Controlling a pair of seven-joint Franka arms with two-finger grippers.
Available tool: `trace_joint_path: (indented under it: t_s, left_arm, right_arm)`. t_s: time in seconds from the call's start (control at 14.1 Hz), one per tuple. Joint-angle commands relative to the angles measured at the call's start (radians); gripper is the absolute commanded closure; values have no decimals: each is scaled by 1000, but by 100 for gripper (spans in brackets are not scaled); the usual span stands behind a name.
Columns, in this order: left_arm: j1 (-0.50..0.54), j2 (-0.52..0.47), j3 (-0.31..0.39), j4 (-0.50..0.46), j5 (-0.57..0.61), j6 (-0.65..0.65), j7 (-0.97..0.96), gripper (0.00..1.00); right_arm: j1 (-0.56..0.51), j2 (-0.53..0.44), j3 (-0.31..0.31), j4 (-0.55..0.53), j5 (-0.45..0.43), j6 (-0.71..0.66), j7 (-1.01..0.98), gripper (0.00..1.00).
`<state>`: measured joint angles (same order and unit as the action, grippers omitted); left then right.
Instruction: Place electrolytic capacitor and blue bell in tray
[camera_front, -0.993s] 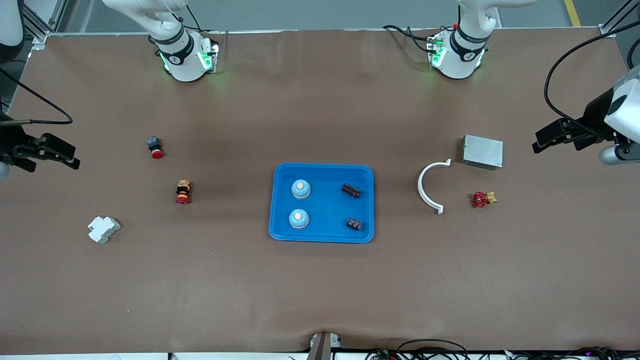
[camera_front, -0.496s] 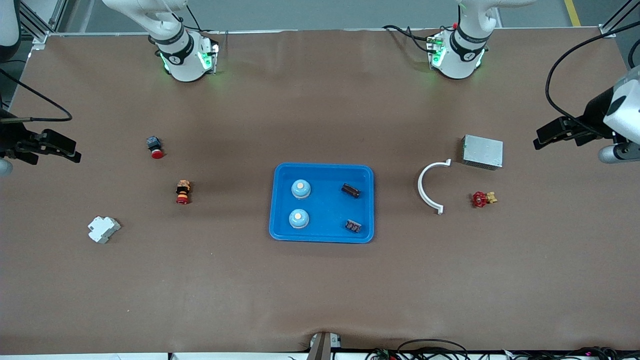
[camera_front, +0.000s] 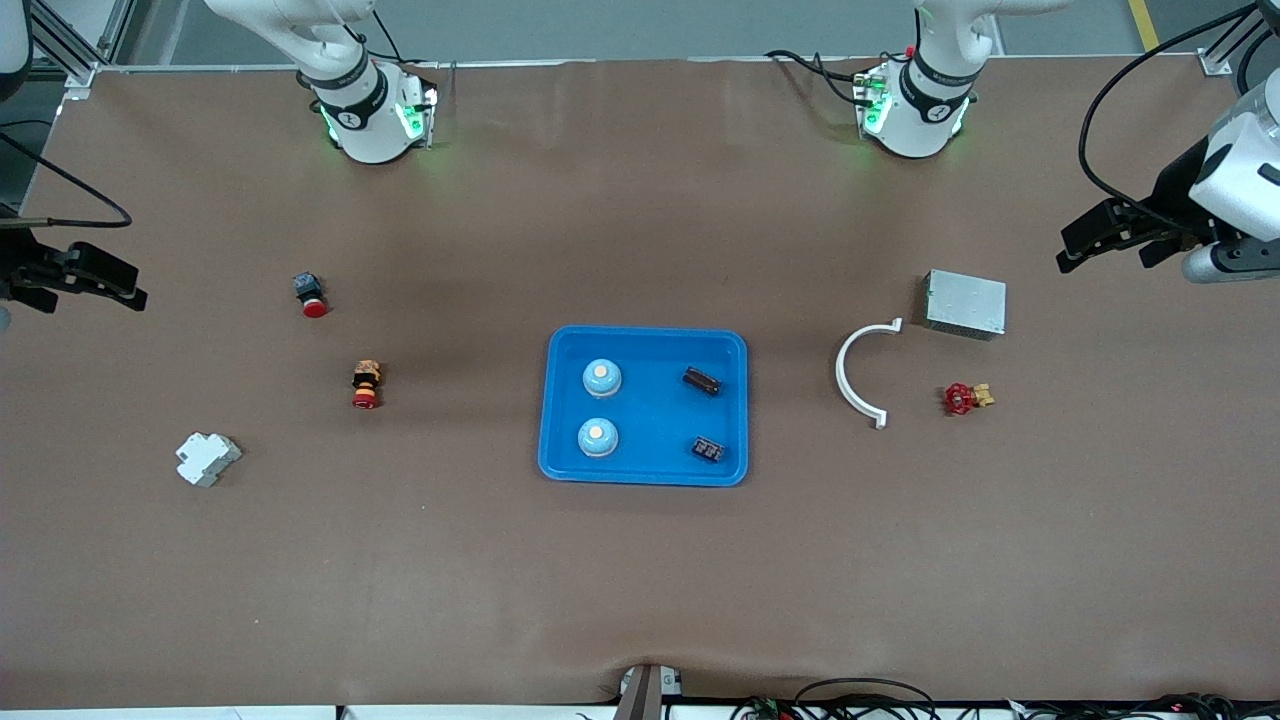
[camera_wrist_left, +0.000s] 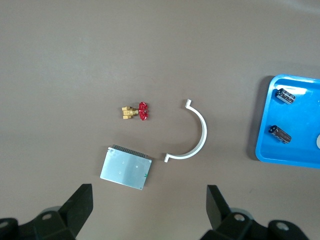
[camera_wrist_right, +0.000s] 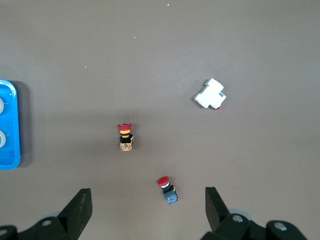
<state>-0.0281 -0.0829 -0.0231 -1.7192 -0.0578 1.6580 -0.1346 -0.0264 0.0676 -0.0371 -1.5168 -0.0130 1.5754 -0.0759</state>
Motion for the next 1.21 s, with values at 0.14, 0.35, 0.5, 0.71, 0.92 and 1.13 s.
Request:
trace_joint_path:
  t_s: [0.14,0.35,0.5,0.71,0.92,1.13]
  left_arm:
    - [10,5,-5,3,13,12,13,0]
    - [8,12,-3,6,15,12,13,0]
    - [7,20,-3,6,16,12,13,0]
    - [13,15,-3,9,15,11,16,0]
    - [19,17,-9,10,16,11,12,0]
    - [22,17,-11,10,16,11,13,0]
  right_arm:
    - [-4,-31,3,-28,-13,-2,22,0]
    - [-3,-31,5,-28,-5,2,30,0]
    - [-3,-29,5,-29,1,9,30,0]
    - [-3,-26,5,-29,5,14,31,0]
    - [-3,-25,5,-32,41,20,51,0]
    - [0,-25,6,-32,41,25,51,0]
